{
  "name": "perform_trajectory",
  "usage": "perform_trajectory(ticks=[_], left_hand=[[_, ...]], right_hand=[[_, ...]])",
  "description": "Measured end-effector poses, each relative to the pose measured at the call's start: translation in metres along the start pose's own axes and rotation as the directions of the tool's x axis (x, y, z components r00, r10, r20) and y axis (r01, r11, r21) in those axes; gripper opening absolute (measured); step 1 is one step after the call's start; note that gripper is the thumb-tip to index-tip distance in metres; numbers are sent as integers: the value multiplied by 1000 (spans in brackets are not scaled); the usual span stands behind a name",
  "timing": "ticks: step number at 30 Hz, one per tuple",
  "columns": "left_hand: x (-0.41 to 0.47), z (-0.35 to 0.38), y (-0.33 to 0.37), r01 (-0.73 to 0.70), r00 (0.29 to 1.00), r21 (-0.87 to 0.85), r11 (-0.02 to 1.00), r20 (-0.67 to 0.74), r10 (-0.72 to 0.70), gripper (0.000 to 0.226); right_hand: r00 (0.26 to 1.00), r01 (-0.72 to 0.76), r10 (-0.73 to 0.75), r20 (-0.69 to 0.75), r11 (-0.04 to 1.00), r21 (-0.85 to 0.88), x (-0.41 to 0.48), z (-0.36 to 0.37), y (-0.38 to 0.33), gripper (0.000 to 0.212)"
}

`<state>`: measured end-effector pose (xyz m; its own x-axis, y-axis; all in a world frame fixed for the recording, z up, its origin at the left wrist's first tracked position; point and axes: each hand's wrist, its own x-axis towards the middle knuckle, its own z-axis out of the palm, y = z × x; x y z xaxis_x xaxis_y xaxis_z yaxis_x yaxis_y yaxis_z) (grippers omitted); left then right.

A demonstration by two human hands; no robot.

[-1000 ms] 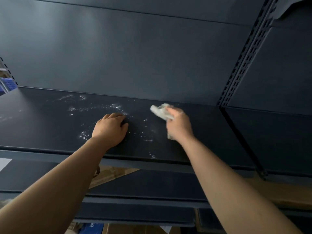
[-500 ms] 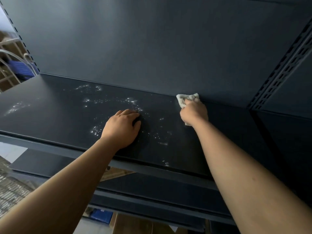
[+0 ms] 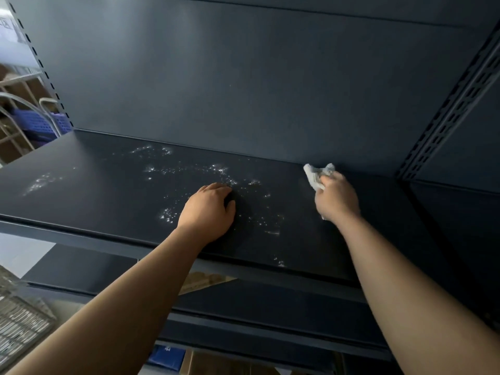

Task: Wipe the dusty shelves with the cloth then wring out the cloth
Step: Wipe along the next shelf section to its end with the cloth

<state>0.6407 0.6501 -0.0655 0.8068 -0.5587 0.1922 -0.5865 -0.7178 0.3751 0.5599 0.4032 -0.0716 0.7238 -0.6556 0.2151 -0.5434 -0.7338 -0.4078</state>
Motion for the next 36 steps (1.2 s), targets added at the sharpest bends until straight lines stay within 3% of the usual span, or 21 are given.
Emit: perform_trajectory(ticks=[6,9,13,17,20,24,28,32,36], left_hand=[[-9,-15,-19,-40,998,-51,998,42,42,44],[-16,-27,-41,-53,996,-22,998,66,54,45],[-22,-44,-73,-83,995,26,996,63,82,45],[-29,-52,-98,-119,991,42,992,62,116,44],[-35,-55,-110,-138,989,38,990,65,135,44],[-42,-57,-119,-147,986,-31,989,74,149,42],[-47,-58,-126,-163,981,-106,981,91,173,40],[-47,-60,-132,-183,970,-144,973,135,202,42],[-46,-60,-134,-213,958,-158,964,159,238,41]], right_hand=[[979,147,-150,135,989,36,-32,34,-89,54],[971,113,-162,177,960,257,-47,31,-117,55],[1000,26,-22,-18,949,314,-46,-9,-89,47],[964,-266,267,6,960,90,-70,-21,-45,51],[984,-178,178,-21,984,8,-95,2,-68,53],[994,-108,107,34,993,46,-112,27,-134,56],[993,-57,29,118,968,245,-124,35,-181,57],[984,-126,169,-52,877,463,-128,-2,-161,62],[928,-308,345,-140,923,231,-147,-25,-95,58]])
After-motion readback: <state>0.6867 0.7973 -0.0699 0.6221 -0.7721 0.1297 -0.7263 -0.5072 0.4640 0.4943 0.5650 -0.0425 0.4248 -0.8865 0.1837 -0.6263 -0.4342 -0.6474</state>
